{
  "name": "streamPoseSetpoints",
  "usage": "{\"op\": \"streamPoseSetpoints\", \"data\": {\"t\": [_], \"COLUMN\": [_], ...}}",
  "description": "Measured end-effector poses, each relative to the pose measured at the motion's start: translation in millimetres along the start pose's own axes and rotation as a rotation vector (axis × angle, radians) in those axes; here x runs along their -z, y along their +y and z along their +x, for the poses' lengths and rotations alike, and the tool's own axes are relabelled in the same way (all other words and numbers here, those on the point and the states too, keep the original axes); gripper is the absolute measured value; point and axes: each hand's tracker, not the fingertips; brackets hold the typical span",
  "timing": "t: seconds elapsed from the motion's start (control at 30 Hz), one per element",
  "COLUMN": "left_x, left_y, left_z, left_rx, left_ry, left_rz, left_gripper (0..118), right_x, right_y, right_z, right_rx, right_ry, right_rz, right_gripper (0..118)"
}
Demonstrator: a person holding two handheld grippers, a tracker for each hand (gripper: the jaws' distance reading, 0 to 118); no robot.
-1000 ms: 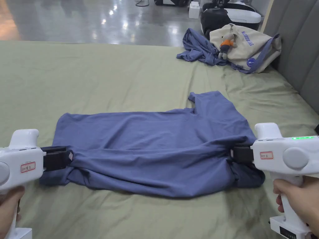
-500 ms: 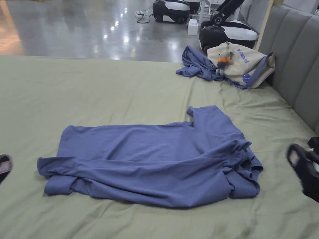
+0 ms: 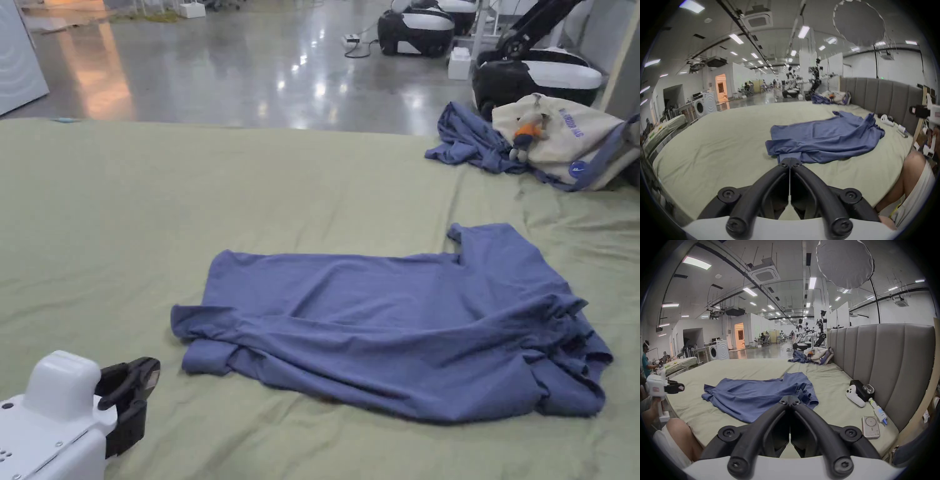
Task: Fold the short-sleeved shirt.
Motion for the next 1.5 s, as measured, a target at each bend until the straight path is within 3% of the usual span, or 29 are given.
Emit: {"op": "streamPoseSetpoints", "data": {"t": [0.03, 0.07, 0.1, 0.37, 0.57, 0.6, 0.63, 0.7, 0.83, 0.87, 0.9, 0.97, 1.0, 1.03, 1.1, 1.2, 1.43, 1.47, 1.5], "left_x": [14, 31, 44, 133, 141, 145, 147, 150, 142, 136, 126, 114, 109, 104, 99, 99, 101, 101, 101], "left_y": [2, 5, 6, 3, 5, 6, 6, 5, 9, 10, 16, 18, 18, 21, 21, 22, 24, 25, 26], "left_z": [-4, -9, -8, -14, -15, -16, -18, -16, -11, -12, -3, -3, -2, 1, 2, 3, 7, 7, 7], "left_rx": [0.01, 0.013, 0.029, 0.03, 0.025, 0.02, 0.025, 0.026, 0.06, 0.056, 0.052, 0.046, 0.051, 0.051, 0.038, 0.016, 0.017, 0.021, 0.018], "left_ry": [-0.025, -0.05, -0.077, -0.068, -0.08, -0.053, -0.054, -0.06, -0.041, -0.041, -0.041, -0.044, -0.041, -0.037, -0.037, -0.032, -0.021, -0.021, -0.023], "left_rz": [-0.012, -0.039, -0.087, -0.238, -0.313, -0.335, -0.342, -0.349, -0.346, -0.33, -0.318, -0.298, -0.285, -0.278, -0.271, -0.273, -0.28, -0.281, -0.285], "left_gripper": [31, 69, 96, 96, 96, 88, 70, 15, 14, 14, 14, 14, 14, 14, 14, 14, 14, 14, 14], "right_x": [1, 1, 1, 7, 18, 19, 21, 27, 46, 53, 62, 90, 107, 124, 157, 197, 225, 221, 218], "right_y": [2, 3, 4, 5, -6, -7, -7, -7, -8, -8, -8, -11, -14, -18, -28, -44, -58, -57, -55], "right_z": [1, 2, 2, 2, 6, 7, 7, 7, 20, 24, 27, 33, 35, 37, 38, 39, 48, 46, 44], "right_rx": [-0.002, -0.003, -0.004, -0.003, -0.002, 0.0, -0.002, -0.026, -0.036, -0.04, -0.064, -0.12, -0.137, -0.145, -0.119, -0.17, -0.141, -0.151, -0.167], "right_ry": [0.005, 0.005, 0.005, 0.004, 0.017, 0.024, 0.028, 0.041, 0.057, 0.046, 0.028, 0.027, 0.03, 0.045, 0.095, 0.068, 0.095, 0.118, 0.13], "right_rz": [-0.003, -0.003, -0.002, -0.048, -0.102, -0.11, -0.117, -0.154, -0.241, -0.282, -0.308, -0.366, -0.422, -0.463, -0.508, -0.555, -0.627, -0.612, -0.6], "right_gripper": [2, 2, 2, 2, 2, 2, 2, 2, 3, 6, 30, 64, 90, 99, 99, 99, 97, 92, 76]}}
